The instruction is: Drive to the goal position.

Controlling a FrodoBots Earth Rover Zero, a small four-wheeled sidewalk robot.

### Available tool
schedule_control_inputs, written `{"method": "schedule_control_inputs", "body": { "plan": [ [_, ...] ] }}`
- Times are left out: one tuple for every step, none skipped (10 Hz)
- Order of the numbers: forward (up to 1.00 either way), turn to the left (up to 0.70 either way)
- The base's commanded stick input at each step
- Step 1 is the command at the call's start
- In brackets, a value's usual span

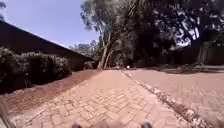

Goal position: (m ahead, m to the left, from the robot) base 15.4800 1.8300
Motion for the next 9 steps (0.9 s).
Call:
{"method": "schedule_control_inputs", "body": {
  "plan": [
    [0.7, 0.0],
    [0.7, 0.0],
    [0.7, 0.0],
    [0.7, 0.0],
    [0.7, 0.0],
    [0.7, 0.0],
    [0.7, 0.0],
    [0.7, 0.0],
    [0.7, 0.0]
  ]
}}
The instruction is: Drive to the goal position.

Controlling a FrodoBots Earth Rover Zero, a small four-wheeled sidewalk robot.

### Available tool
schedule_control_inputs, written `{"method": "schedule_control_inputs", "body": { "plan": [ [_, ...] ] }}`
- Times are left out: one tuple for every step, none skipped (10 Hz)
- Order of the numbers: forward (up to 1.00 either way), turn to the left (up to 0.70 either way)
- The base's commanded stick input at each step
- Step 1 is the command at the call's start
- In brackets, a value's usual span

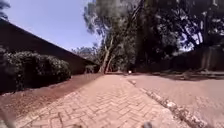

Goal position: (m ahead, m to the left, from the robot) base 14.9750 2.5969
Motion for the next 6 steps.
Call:
{"method": "schedule_control_inputs", "body": {
  "plan": [
    [0.7, 0.0],
    [0.7, 0.0],
    [0.7, 0.0],
    [0.7, 0.0],
    [0.7, 0.0],
    [0.7, 0.0]
  ]
}}
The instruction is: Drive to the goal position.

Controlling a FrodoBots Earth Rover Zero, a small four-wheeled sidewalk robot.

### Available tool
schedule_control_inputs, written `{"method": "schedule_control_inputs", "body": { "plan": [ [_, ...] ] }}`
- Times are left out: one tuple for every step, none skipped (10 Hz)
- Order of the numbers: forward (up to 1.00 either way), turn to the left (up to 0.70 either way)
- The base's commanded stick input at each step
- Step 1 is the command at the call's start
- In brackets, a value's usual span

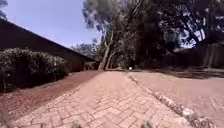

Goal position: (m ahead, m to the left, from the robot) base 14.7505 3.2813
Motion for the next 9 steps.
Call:
{"method": "schedule_control_inputs", "body": {
  "plan": [
    [0.7, 0.0],
    [0.7, 0.0],
    [0.7, 0.0],
    [0.7, 0.0],
    [0.7, 0.0],
    [0.7, 0.0],
    [0.7, 0.0],
    [0.7, 0.0],
    [0.7, 0.0]
  ]
}}
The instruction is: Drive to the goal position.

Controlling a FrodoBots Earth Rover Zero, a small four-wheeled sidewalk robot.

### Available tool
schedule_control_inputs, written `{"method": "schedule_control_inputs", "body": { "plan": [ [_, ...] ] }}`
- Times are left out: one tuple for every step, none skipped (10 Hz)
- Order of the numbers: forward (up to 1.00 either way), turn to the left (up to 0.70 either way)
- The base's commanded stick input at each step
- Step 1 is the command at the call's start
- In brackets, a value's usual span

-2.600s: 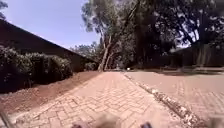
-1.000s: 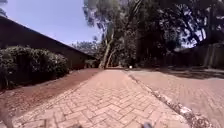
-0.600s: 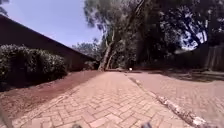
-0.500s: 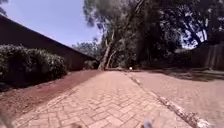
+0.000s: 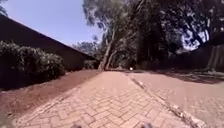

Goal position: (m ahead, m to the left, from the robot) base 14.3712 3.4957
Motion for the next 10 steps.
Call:
{"method": "schedule_control_inputs", "body": {
  "plan": [
    [0.7, 0.0],
    [0.7, 0.0],
    [0.7, 0.0],
    [0.7, 0.0],
    [0.7, 0.0],
    [0.7, 0.0],
    [0.7, 0.0],
    [0.7, 0.0],
    [0.7, 0.0],
    [0.7, 0.0]
  ]
}}
